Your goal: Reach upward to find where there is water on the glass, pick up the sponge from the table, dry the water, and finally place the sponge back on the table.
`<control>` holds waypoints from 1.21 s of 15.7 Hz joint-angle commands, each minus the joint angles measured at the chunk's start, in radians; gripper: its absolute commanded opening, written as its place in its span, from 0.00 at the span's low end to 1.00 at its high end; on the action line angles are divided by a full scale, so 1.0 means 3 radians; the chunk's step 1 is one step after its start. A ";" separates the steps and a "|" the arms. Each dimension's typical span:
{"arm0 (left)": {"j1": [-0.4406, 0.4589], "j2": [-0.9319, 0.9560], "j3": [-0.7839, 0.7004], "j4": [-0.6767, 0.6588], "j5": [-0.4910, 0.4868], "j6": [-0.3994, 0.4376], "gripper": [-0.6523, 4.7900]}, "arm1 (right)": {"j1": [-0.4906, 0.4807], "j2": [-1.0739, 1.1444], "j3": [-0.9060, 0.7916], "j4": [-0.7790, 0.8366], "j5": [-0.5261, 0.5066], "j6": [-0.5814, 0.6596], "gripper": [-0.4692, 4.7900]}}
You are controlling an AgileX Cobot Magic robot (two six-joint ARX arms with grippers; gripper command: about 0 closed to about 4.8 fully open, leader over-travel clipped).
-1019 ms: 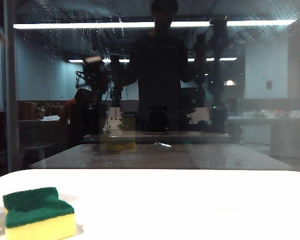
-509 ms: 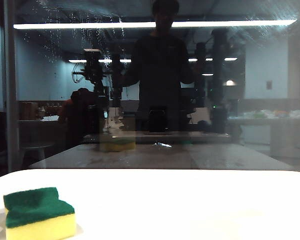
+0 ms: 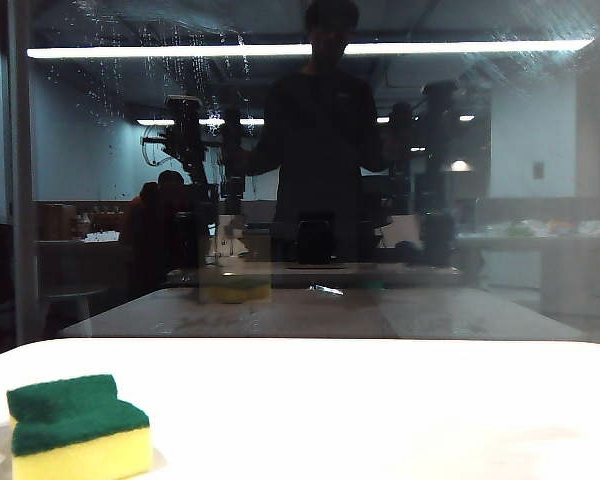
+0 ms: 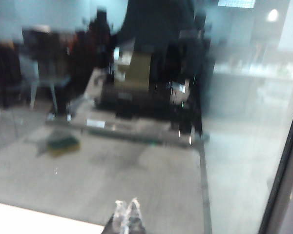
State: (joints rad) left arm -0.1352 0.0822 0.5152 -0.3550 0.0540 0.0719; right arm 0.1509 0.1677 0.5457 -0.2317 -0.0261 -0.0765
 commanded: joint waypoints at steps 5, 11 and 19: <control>0.0000 -0.0266 -0.0497 0.0225 -0.0019 -0.0107 0.11 | -0.0001 -0.0369 -0.0524 0.0292 0.0032 0.0005 0.08; 0.0000 -0.0266 -0.1177 0.0872 0.0136 -0.0249 0.11 | -0.0004 -0.0370 -0.0908 0.0453 0.0104 0.0008 0.08; 0.0000 -0.0266 -0.1625 0.1016 0.0137 -0.0356 0.11 | -0.0004 -0.0370 -0.1321 0.0512 0.0108 0.0008 0.08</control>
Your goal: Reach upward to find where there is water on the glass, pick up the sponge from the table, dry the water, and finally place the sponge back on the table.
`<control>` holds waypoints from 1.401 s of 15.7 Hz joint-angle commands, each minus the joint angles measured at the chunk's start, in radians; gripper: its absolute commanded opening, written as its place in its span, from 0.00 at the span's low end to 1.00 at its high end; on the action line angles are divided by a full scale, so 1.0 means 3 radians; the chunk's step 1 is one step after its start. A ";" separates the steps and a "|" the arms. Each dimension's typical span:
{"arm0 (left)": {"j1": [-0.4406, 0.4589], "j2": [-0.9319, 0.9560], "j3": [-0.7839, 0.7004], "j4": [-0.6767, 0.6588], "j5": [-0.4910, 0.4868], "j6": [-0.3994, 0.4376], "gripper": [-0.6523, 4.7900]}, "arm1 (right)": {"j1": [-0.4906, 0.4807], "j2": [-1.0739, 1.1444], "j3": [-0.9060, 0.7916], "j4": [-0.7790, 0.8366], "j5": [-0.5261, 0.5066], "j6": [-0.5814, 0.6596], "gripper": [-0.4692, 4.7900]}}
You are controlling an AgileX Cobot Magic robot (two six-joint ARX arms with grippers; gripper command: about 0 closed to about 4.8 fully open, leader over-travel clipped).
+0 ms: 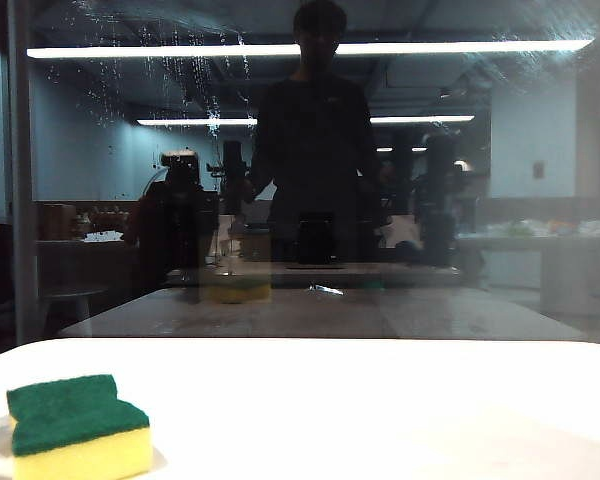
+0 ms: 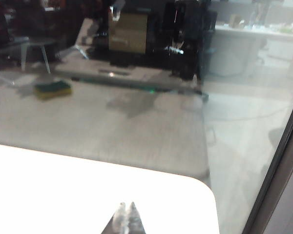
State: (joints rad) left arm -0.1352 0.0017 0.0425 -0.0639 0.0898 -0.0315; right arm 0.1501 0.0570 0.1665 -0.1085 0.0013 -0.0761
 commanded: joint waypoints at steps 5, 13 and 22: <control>0.0000 0.0003 -0.0114 0.0041 0.0041 -0.0019 0.11 | -0.0001 -0.0001 -0.0322 0.0191 0.0024 0.0023 0.08; 0.0000 0.0003 -0.0114 0.0008 0.0039 -0.0020 0.11 | -0.0001 -0.0003 -0.0519 0.0305 0.0024 0.0093 0.08; 0.0000 0.0003 -0.0114 -0.0010 0.0039 -0.0020 0.11 | -0.0001 -0.0001 -0.0518 -0.0003 -0.0004 0.0092 0.08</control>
